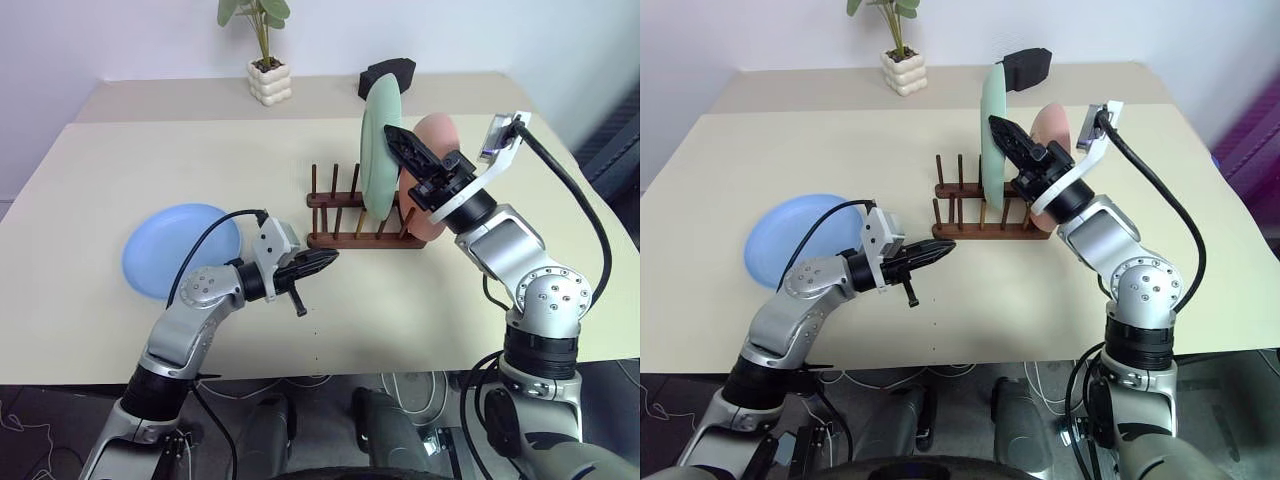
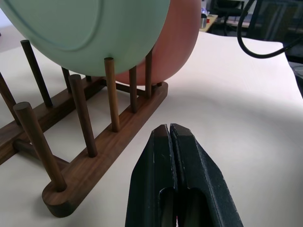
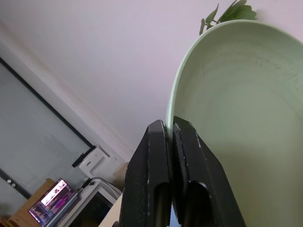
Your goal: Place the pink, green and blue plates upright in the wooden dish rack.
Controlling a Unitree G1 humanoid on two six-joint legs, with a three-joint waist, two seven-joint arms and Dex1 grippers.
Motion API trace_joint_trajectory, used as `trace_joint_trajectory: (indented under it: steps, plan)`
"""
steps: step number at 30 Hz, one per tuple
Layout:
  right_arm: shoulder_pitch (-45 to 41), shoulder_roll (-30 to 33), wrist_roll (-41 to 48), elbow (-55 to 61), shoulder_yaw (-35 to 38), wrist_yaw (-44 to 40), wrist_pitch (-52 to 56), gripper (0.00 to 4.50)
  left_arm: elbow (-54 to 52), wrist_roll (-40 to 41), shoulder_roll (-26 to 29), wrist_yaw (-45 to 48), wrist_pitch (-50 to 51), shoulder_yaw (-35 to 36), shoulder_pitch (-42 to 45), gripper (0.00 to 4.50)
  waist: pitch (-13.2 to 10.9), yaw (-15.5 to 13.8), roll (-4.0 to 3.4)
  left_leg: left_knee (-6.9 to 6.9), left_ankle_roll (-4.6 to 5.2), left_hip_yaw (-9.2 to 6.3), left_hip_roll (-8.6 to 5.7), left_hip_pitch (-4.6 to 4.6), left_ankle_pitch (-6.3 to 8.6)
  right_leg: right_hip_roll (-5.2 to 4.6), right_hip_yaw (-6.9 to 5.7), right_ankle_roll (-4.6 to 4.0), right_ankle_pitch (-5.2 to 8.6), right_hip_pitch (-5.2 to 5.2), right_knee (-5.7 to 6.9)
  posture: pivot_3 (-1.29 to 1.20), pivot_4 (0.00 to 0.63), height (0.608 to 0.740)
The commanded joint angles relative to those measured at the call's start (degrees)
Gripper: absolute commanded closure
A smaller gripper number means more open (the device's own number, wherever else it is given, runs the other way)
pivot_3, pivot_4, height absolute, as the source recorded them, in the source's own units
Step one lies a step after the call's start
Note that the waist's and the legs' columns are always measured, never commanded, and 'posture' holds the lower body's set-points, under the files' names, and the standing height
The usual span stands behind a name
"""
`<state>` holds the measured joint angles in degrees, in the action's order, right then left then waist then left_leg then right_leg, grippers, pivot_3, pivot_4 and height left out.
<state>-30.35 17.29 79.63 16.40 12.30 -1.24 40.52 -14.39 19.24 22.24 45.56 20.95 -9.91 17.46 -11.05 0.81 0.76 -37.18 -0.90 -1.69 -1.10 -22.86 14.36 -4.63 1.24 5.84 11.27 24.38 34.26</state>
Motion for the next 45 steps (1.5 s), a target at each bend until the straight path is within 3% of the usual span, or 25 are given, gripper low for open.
trace_joint_trajectory:
  steps: [1,2,5,12,36,43,45]
  plan:
    - [-0.8,-0.5,1.0,0.6,1.7,0.0,-0.9,4.48,-2.1,0.3,0.1,-0.1,-0.9,0.4,0.2,4.5,0.0,0.0,0.0,0.0,0.0,0.0,0.0,0.0,0.0,0.0,0.0,0.0,0.0,0.0,0.0,0.0,0.15,0.736]
    - [-0.8,-0.5,1.0,0.6,1.7,0.0,-0.9,4.48,-2.1,0.3,0.0,-0.1,-1.0,0.4,0.2,4.5,0.0,0.0,0.0,0.0,0.0,0.0,0.0,0.0,0.0,0.0,0.0,0.0,0.0,0.0,0.0,0.0,0.15,0.736]
    - [-0.7,-0.6,1.1,0.6,1.7,-0.1,-0.8,3.5,-2.0,0.3,0.0,0.0,-1.0,0.3,0.3,4.5,0.0,0.0,0.0,0.0,0.0,0.0,0.0,0.0,0.0,0.0,0.0,0.0,0.0,0.0,0.0,0.0,0.15,0.736]
    - [-0.6,-0.8,0.5,0.8,1.9,0.1,-0.9,0.05,-2.1,0.3,0.0,0.0,-1.0,0.3,0.2,4.5,0.0,0.0,0.0,0.0,0.0,0.0,0.0,-0.01,0.0,0.0,0.0,0.0,0.0,0.01,-0.01,0.0,0.15,0.736]
    - [-1.6,7.1,-5.7,2.8,2.0,-4.6,0.0,0.05,-2.7,0.5,0.0,-0.7,0.0,0.1,0.8,4.5,0.0,0.0,0.0,-0.01,0.0,-0.01,-0.01,-0.14,0.0,0.0,-0.02,0.0,0.0,0.09,-0.05,0.0,0.15,0.736]
    - [-3.8,11.9,-14.4,2.9,1.5,-12.6,-2.9,0.05,-2.0,0.4,-0.1,-2.5,-0.6,1.8,0.8,4.5,0.0,-0.1,0.0,-0.01,0.0,-0.01,-0.03,-0.17,0.0,0.0,-0.03,0.0,0.0,0.12,-0.05,0.0,0.15,0.736]
    - [-5.0,16.5,-21.3,3.3,-1.6,-19.3,-4.6,0.0,-1.5,0.7,-0.1,-4.8,0.2,4.1,1.2,3.96,0.0,-0.1,-0.01,-0.01,0.0,-0.02,-0.05,-0.19,0.0,0.0,-0.05,0.0,0.0,0.13,-0.05,0.0,0.15,0.736]
